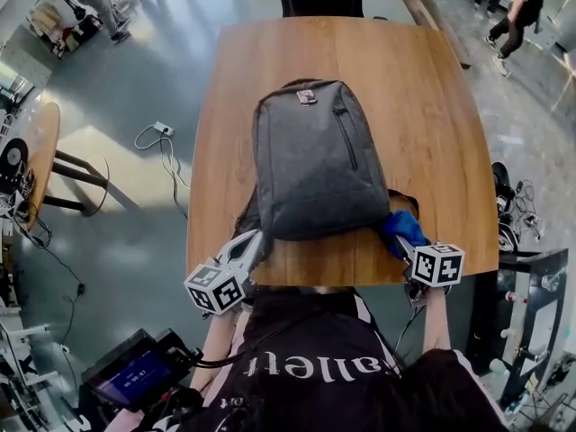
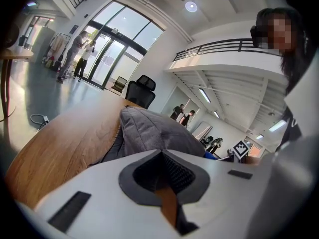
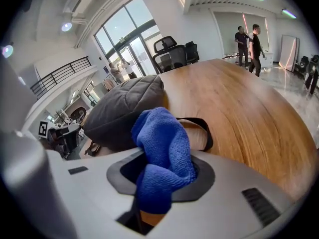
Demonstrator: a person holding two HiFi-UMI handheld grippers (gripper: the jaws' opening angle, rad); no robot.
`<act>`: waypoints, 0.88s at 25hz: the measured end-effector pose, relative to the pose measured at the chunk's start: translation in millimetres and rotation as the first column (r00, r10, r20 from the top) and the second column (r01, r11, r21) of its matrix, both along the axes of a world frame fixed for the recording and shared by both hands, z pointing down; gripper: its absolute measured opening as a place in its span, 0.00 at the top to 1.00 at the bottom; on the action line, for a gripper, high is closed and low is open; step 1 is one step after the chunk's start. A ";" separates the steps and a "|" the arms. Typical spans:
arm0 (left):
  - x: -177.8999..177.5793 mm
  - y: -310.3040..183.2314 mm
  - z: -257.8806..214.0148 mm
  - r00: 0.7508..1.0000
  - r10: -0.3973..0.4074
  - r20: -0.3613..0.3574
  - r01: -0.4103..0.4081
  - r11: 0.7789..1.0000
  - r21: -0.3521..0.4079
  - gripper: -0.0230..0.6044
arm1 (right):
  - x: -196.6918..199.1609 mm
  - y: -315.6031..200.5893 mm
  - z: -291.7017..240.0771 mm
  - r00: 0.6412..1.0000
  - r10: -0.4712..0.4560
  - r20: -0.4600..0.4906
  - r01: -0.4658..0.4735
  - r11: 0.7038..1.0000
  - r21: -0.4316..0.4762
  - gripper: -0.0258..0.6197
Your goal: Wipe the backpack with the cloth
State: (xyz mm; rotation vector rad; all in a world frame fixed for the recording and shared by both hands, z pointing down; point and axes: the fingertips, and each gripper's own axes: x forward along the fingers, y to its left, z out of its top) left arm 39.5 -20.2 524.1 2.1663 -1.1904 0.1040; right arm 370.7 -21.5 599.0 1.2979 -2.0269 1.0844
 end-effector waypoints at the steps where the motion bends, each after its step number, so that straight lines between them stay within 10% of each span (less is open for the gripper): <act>1: 0.1 0.8 0.6 1.000 -0.001 0.003 0.001 1.000 -0.002 0.96 | -0.1 -1.9 0.0 1.000 -0.015 -0.002 0.015 1.000 0.003 0.77; 22: -1.5 -32.1 9.7 0.999 0.041 0.011 -0.041 0.999 -0.027 0.96 | 9.3 -96.8 8.2 0.978 -0.142 -0.153 0.145 0.989 0.007 0.77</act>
